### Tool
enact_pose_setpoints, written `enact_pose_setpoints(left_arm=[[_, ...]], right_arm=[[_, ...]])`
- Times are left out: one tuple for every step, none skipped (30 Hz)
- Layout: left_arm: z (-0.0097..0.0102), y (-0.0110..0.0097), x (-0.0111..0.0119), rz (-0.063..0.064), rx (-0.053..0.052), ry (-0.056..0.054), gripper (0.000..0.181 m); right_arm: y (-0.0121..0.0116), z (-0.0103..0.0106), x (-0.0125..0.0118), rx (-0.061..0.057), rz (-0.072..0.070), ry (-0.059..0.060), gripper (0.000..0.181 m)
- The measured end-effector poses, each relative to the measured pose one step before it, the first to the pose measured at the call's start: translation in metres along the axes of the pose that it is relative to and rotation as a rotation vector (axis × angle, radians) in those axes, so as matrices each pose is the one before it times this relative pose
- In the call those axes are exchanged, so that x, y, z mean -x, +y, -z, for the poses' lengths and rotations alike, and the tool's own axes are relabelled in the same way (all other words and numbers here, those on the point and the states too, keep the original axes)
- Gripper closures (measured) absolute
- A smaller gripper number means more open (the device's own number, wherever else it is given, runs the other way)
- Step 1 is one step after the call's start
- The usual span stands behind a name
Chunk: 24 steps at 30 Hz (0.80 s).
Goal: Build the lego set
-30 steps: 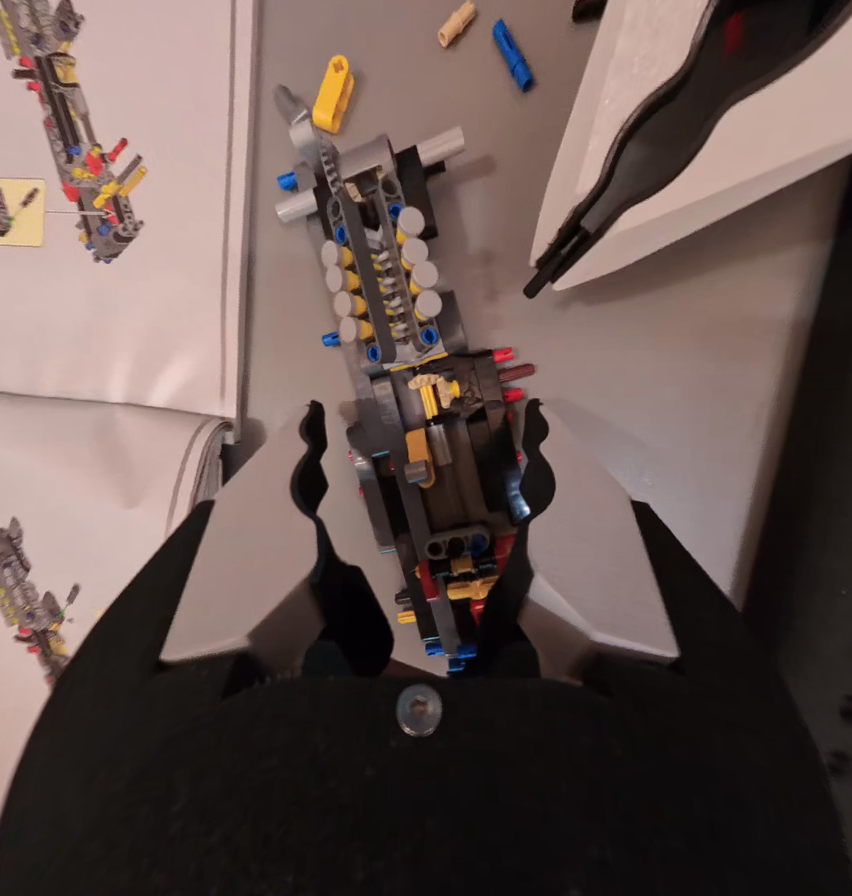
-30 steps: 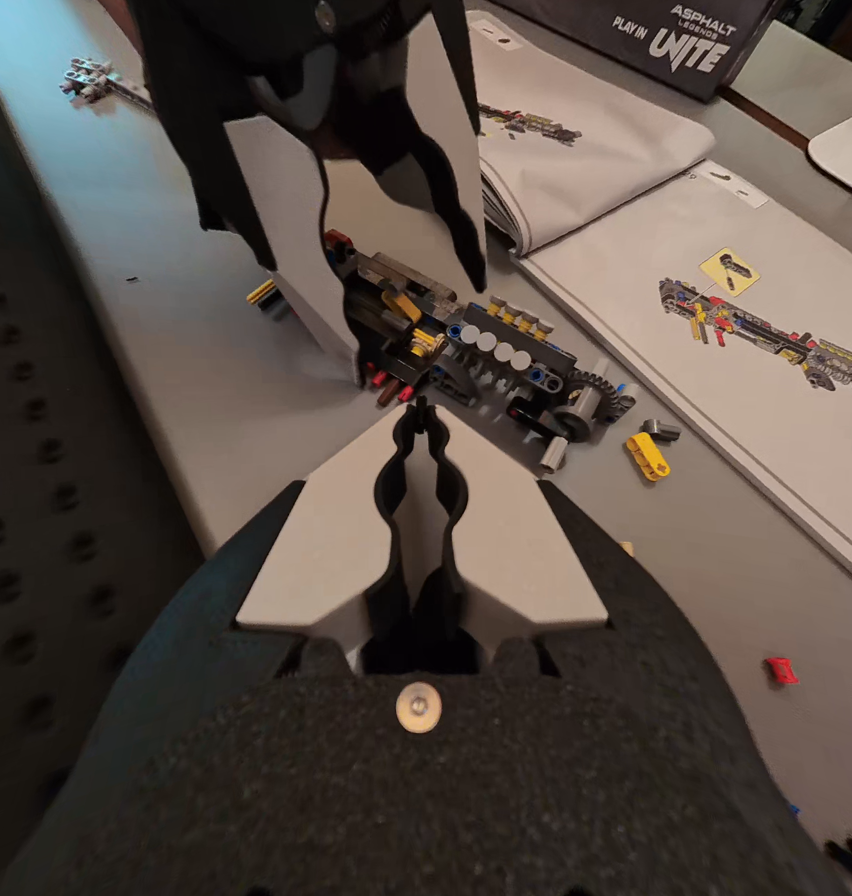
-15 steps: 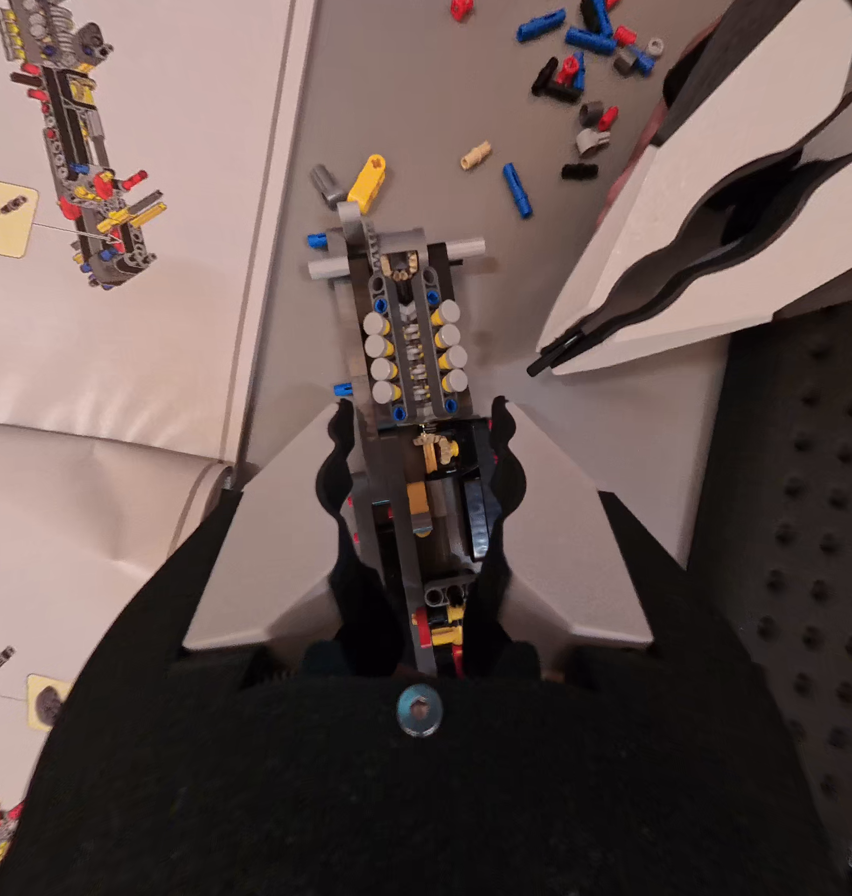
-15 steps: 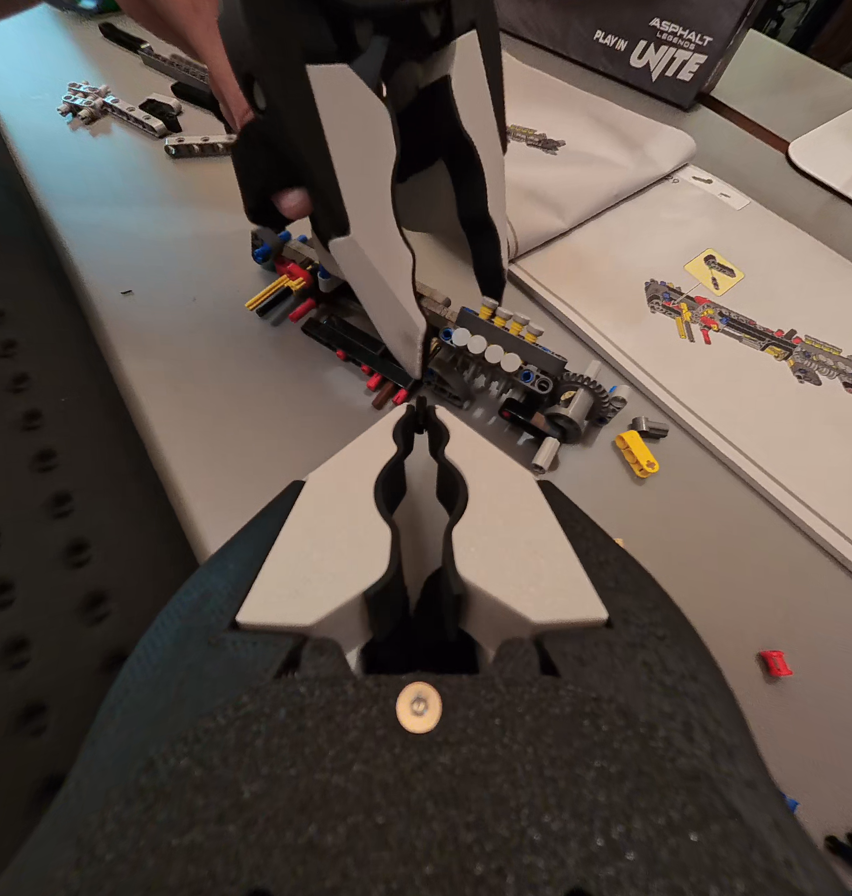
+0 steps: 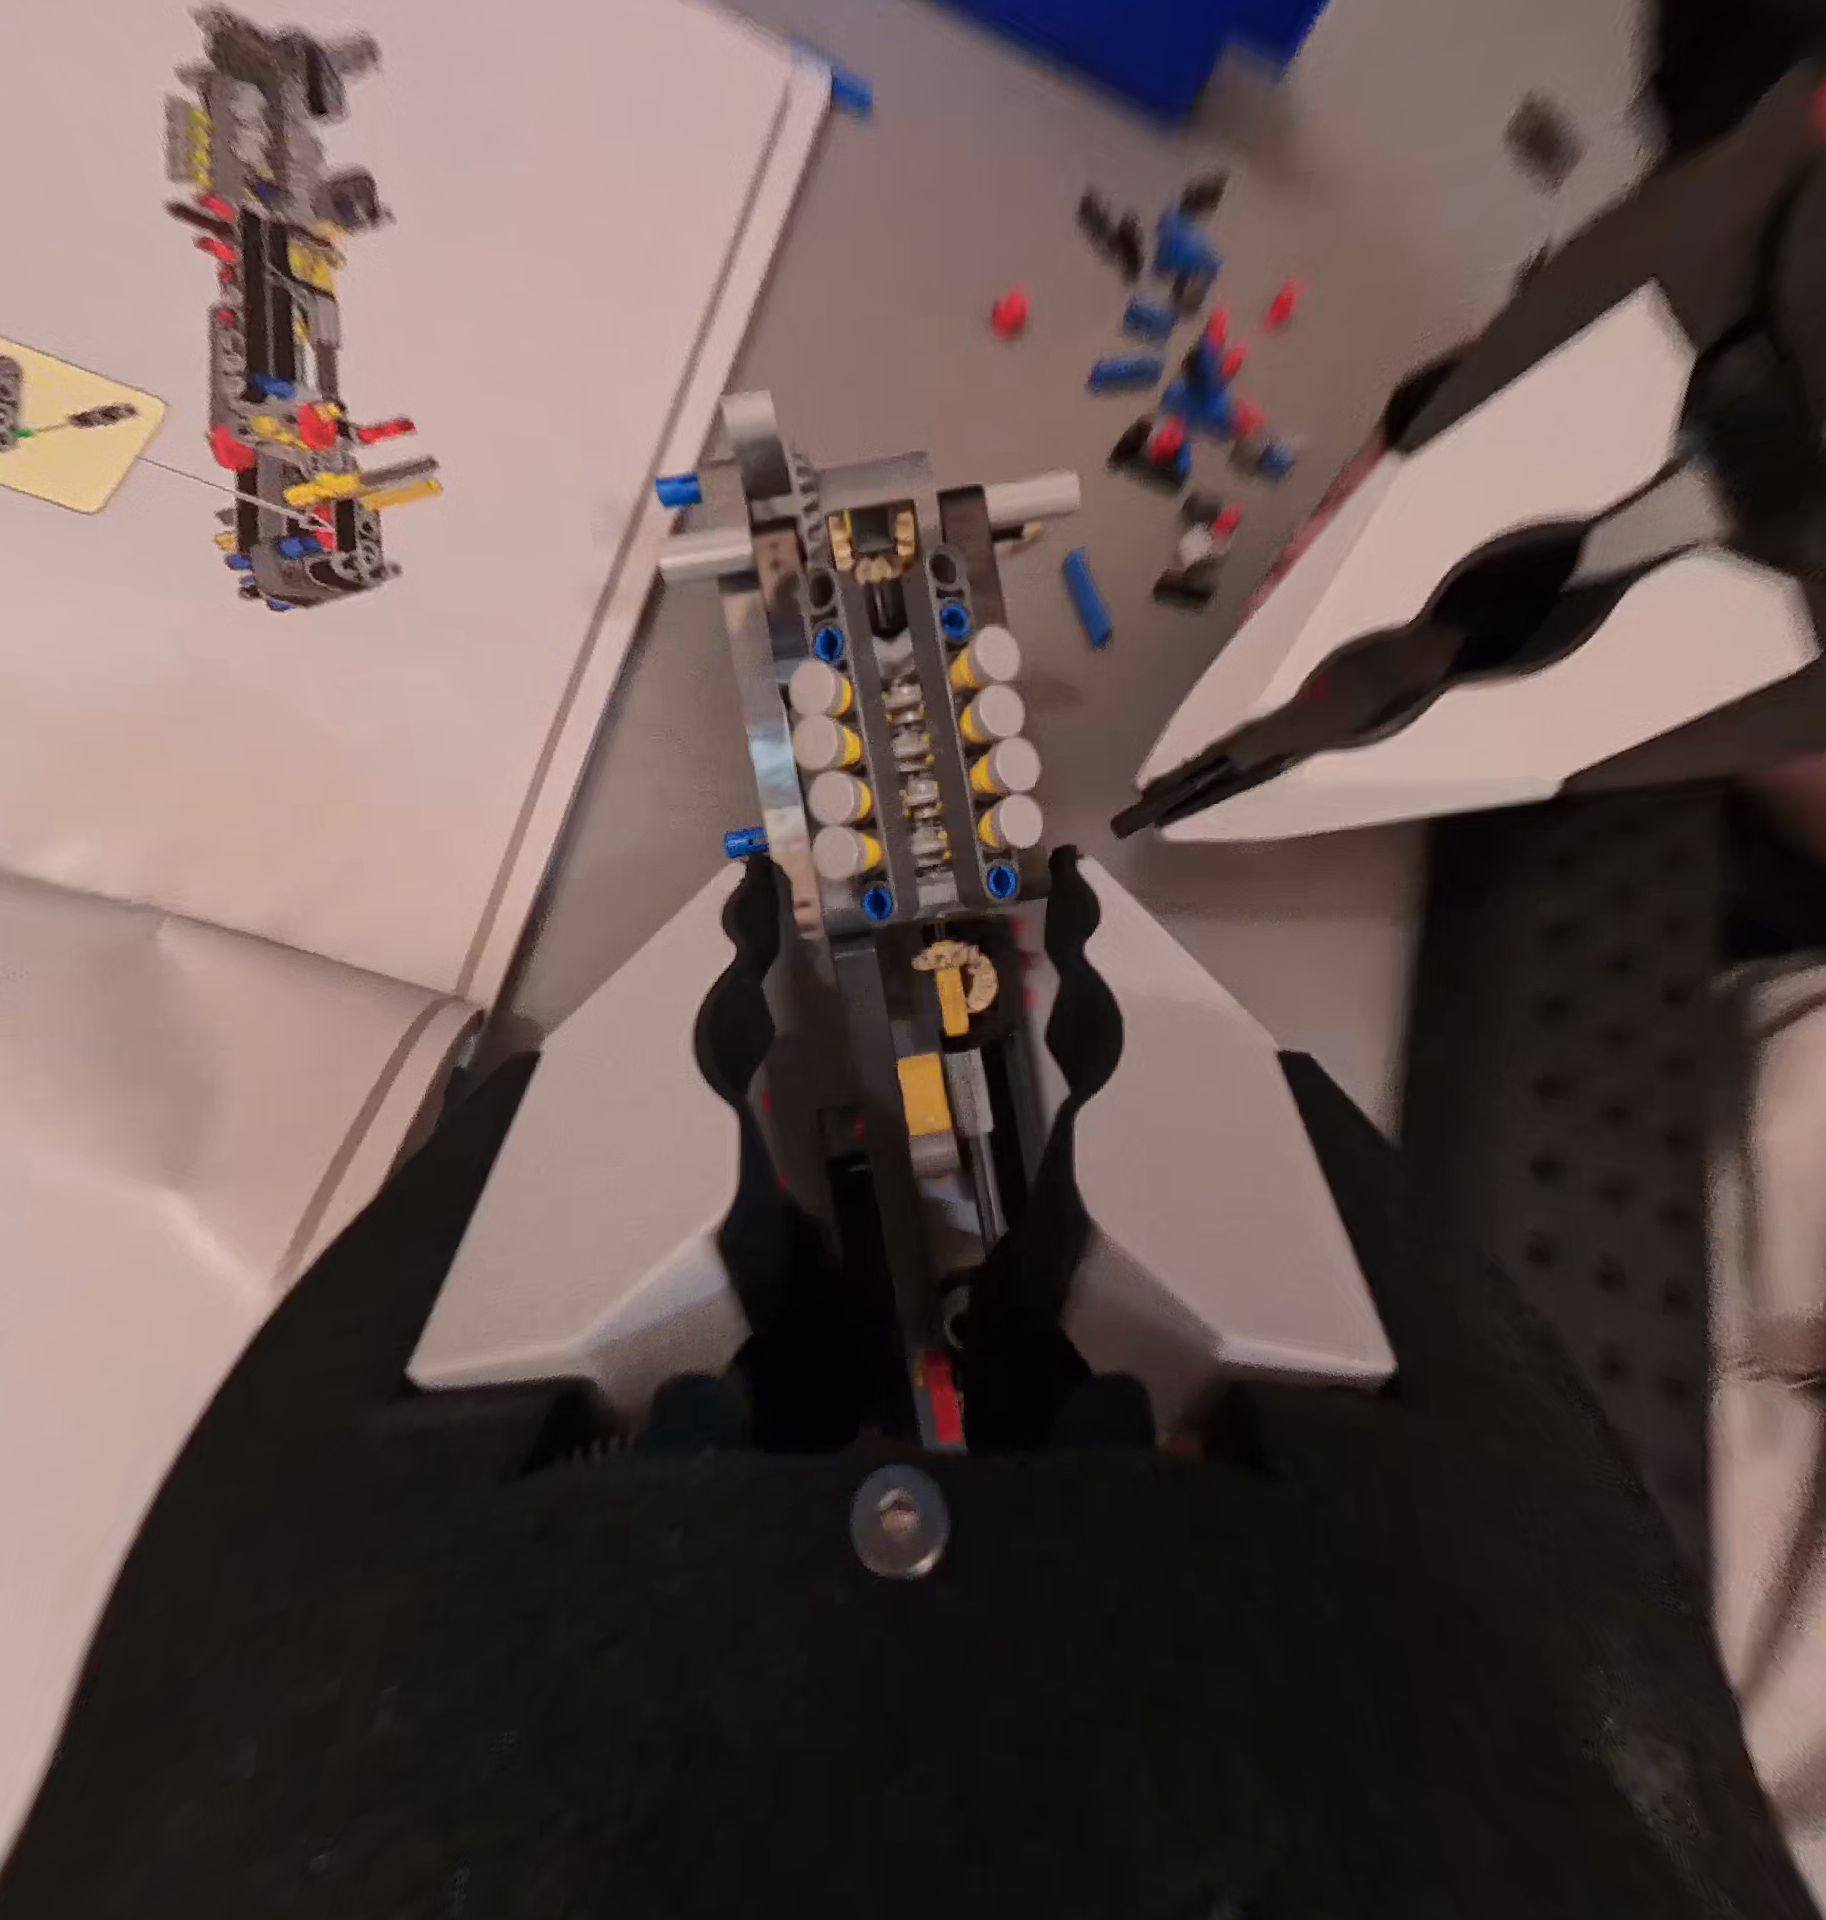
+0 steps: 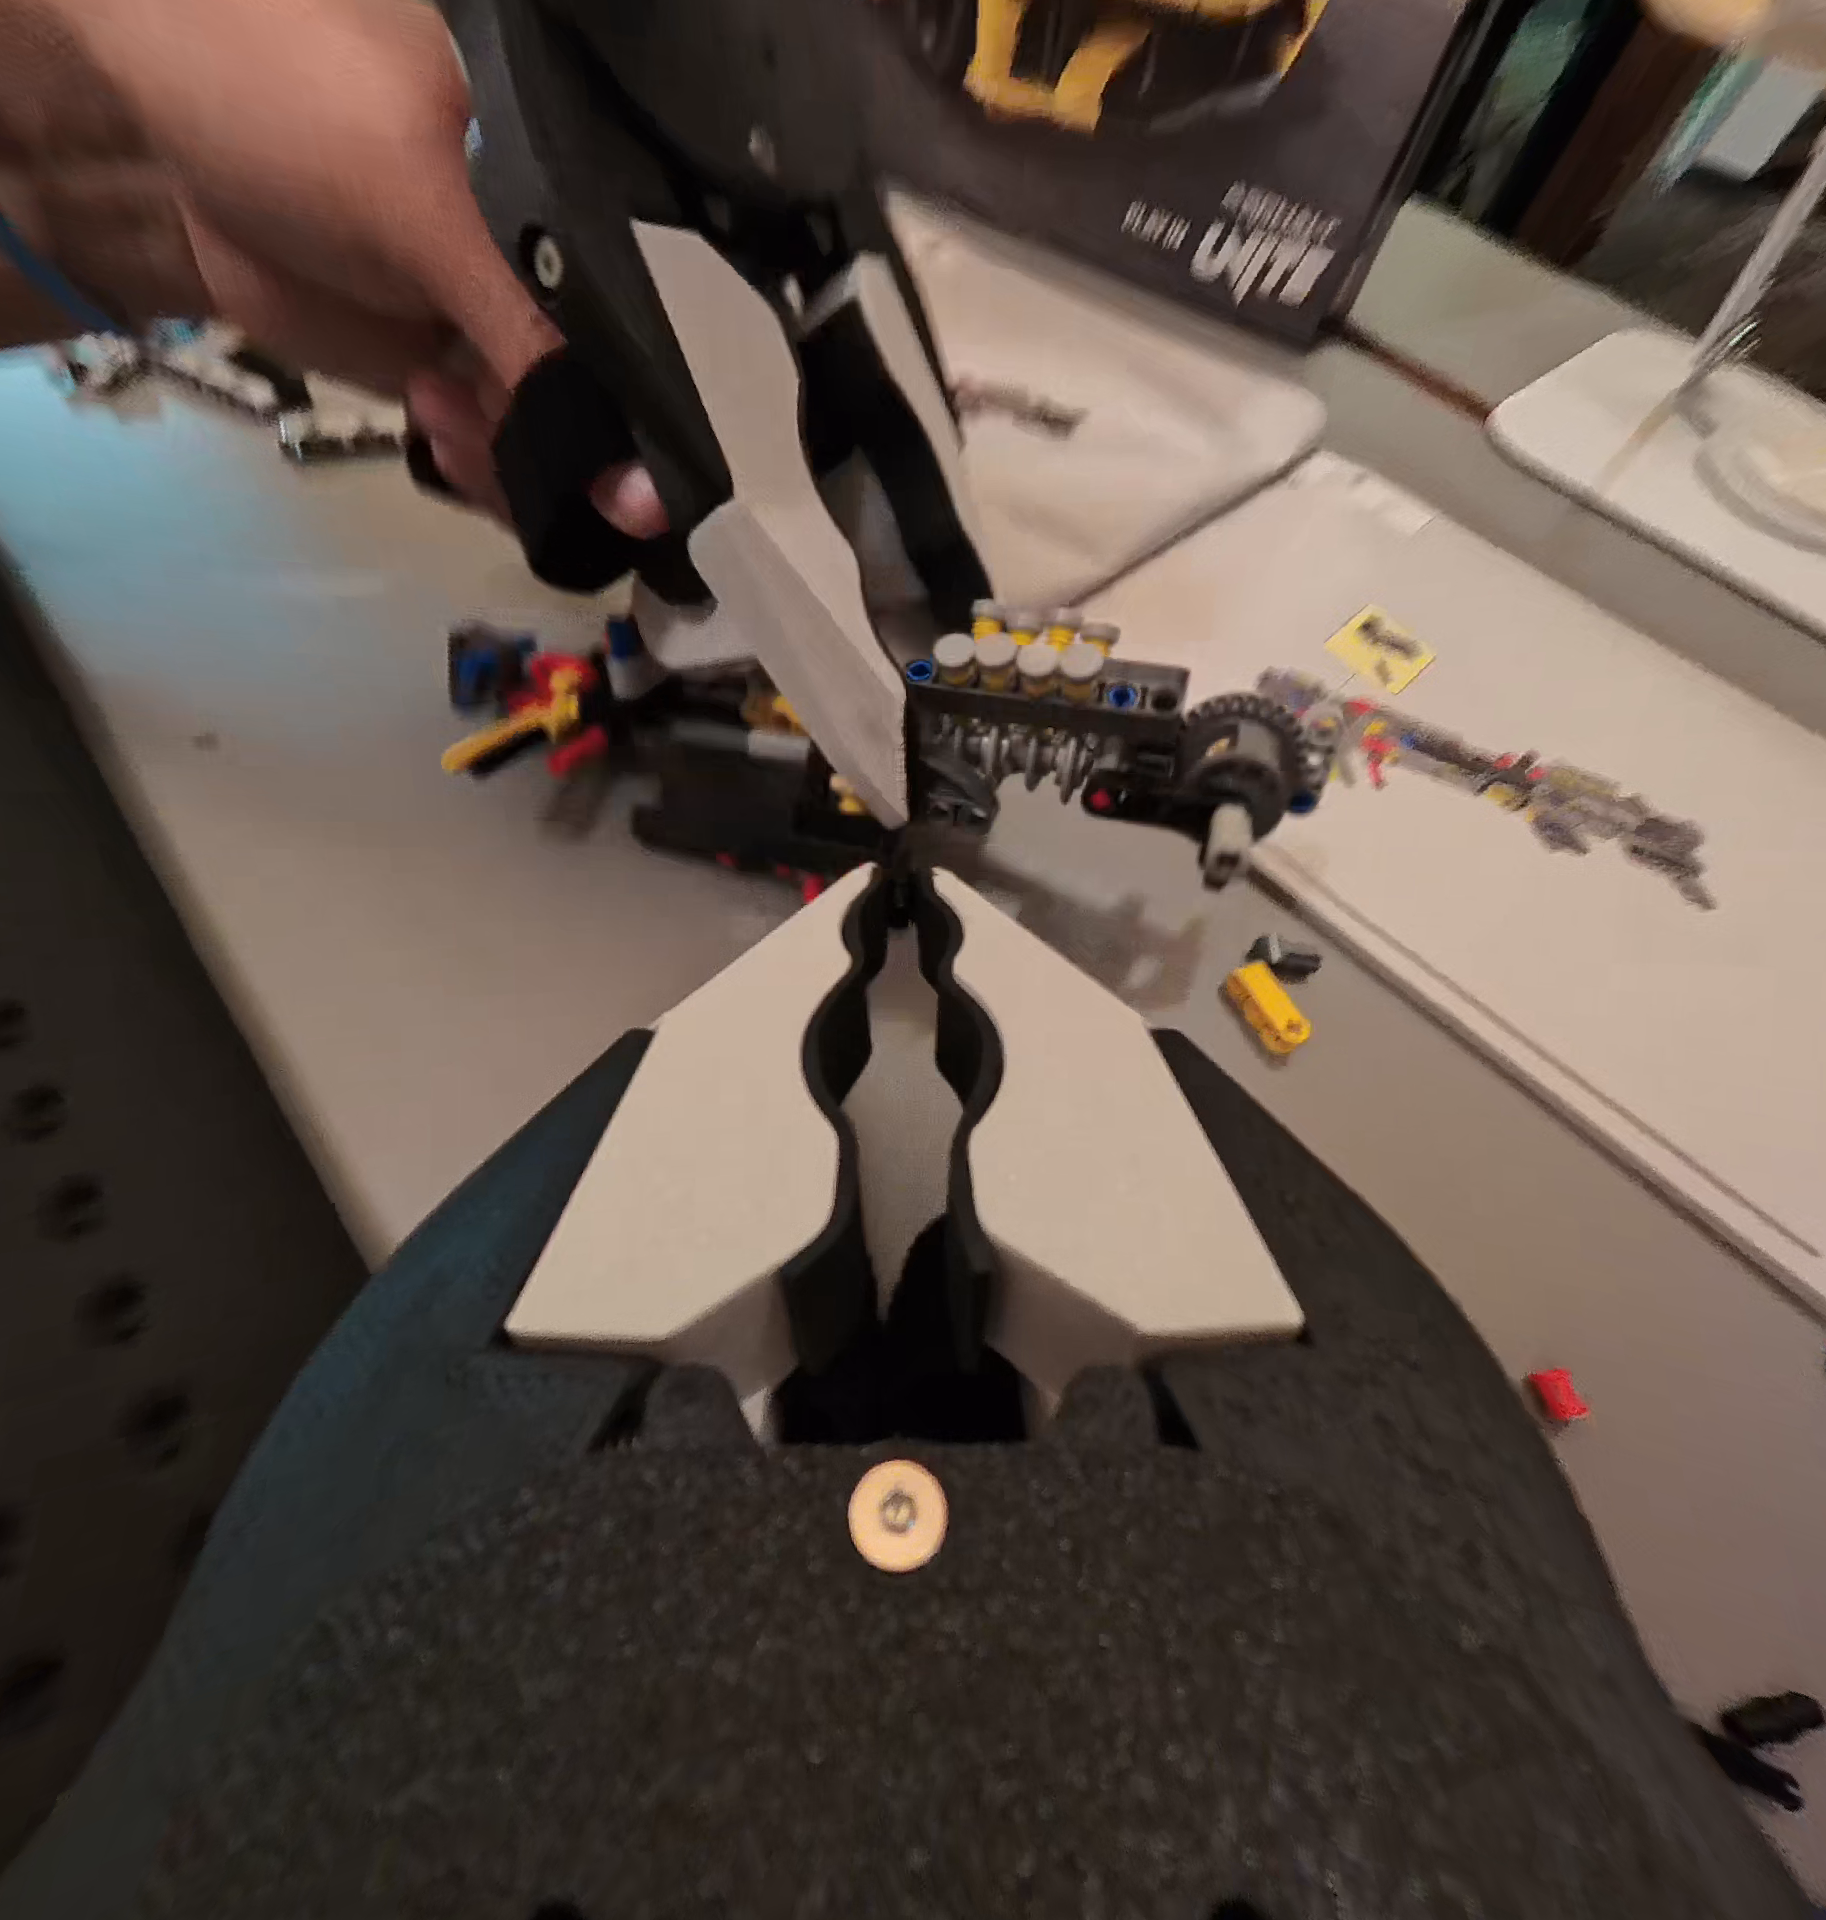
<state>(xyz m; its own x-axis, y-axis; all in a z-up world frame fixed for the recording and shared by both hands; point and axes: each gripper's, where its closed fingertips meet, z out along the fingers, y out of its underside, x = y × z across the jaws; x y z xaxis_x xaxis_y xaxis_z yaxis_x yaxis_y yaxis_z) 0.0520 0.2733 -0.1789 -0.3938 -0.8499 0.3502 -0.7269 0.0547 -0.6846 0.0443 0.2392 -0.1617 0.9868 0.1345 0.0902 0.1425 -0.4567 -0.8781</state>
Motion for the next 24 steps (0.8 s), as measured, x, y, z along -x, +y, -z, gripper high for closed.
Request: enact_pose_setpoints(left_arm=[[0.00623,-0.00906,-0.00298,0.0569,-0.0718,0.0423,0.13],[0.00559,-0.00877,-0.00466,0.0406,-0.0727,0.0456,0.13],[0.0045,-0.0066,-0.0057,0.0273,-0.0598,0.0454,0.13],[0.0034,-0.00454,-0.00585,0.0229,-0.0478,0.0415,0.13],[0.00258,-0.00306,-0.0061,0.0195,-0.0399,0.0424,0.131],[0.00198,-0.00135,-0.00481,0.0168,-0.0298,0.0345,0.131],[0.00201,-0.00135,-0.00257,0.0109,-0.0292,0.0203,0.131],[0.00201,-0.0013,-0.00201,0.0048,-0.0285,0.018,0.131],[0.00164,0.00015,-0.00142,0.0066,-0.0157,0.0149,0.131],[0.00111,0.0017,-0.00049,0.0069,-0.0032,0.0083,0.131],[0.00105,0.00208,-0.00007,0.0026,-0.0001,0.0039,0.131],[0.00153,0.0013,0.00003,0.0003,-0.0053,0.002,0.131],[0.00245,0.00113,0.00139,0.0023,-0.003,-0.0064,0.131],[0.00356,0.00108,0.00234,0.0048,0.0023,-0.013,0.131],[0.0045,0.00089,0.00267,0.0033,0.0029,-0.0146,0.131],[0.00524,0.00055,0.00442,0.002,0.0016,-0.0261,0.131],[0.00554,0.00121,0.00699,0.0076,0.0043,-0.0394,0.131],[0.00546,0.00257,0.00792,0.0097,0.0116,-0.0421,0.131],[0.00497,0.00324,0.00832,-0.004,0.0112,-0.0437,0.131],[0.00416,0.00476,0.01043,-0.0147,0.0162,-0.0593,0.131],[0.00298,0.00691,0.01143,-0.013,0.0325,-0.0683,0.131],[0.00191,0.00584,0.00688,-0.0142,0.0309,-0.0445,0.13],[0.00134,0.00216,0.00046,-0.0244,0.0137,-0.0139,0.131],[0.00082,0.0021,0.00085,-0.034,0.024,-0.0279,0.131]], right_arm=[[-0.0095,0.00343,-0.0016,-0.0441,-0.0111,0.0218,0.177],[-0.0091,0.00319,-0.00062,-0.0417,-0.0289,0.0142,0.177],[-0.00907,0.00242,0.00181,-0.0414,-0.037,-0.0005,0.177],[-0.00732,0.00137,0.00261,-0.0287,-0.026,-0.0031,0.177],[-0.00464,0.0005,-0.00099,-0.0122,-0.0064,0.0216,0.177],[-0.00322,0.0001,-0.00331,-0.0089,0.0133,0.0354,0.177],[-0.0019,-0.00049,-0.0038,-0.0101,0.0153,0.0329,0.177],[-0.00058,-0.00146,-0.00195,-0.0091,-0.0029,0.0144,0.177],[0.00101,-0.00258,0.00143,-0.0042,-0.0215,-0.0132,0.177],[0.00156,-0.00301,0.00304,-0.0004,-0.0319,-0.0255,0.177],[0.00054,-0.00296,0.00267,-0.0067,-0.0274,-0.0211,0.177],[0.00088,-0.00312,0.00124,0.0012,-0.0102,-0.0094,0.177],[0.00164,-0.00287,0.00001,0.0159,0.0093,0.0017,0.177],[0.00168,-0.00215,-0.00193,0.0161,0.0224,0.0141,0.177],[0.00215,-0.002,-0.00154,0.0133,0.0229,0.0099,0.177],[0.00404,-0.00213,0.00027,0.0194,0.014,-0.004,0.177],[0.00473,-0.00223,0.00117,0.0234,0.0061,-0.0107,0.177],[0.00299,-0.00138,0.00095,0.0163,0.0051,-0.0038,0.177],[0.00069,-0.00088,0.00124,0.0051,0.0102,-0.0005,0.177],[0.0005,-0.00112,0.00254,0.0038,0.0135,-0.0059,0.177],[0.00172,-0.00212,0.00469,0.0103,0.0135,-0.0179,0.177],[0.00307,-0.00297,0.00468,0.0205,0.0116,-0.0178,0.177],[0.00295,-0.00251,0.0019,0.0242,0.017,0.0045,0.177],[0.00089,-0.0015,0.00134,0.0111,0.0271,0.01,0.177]])
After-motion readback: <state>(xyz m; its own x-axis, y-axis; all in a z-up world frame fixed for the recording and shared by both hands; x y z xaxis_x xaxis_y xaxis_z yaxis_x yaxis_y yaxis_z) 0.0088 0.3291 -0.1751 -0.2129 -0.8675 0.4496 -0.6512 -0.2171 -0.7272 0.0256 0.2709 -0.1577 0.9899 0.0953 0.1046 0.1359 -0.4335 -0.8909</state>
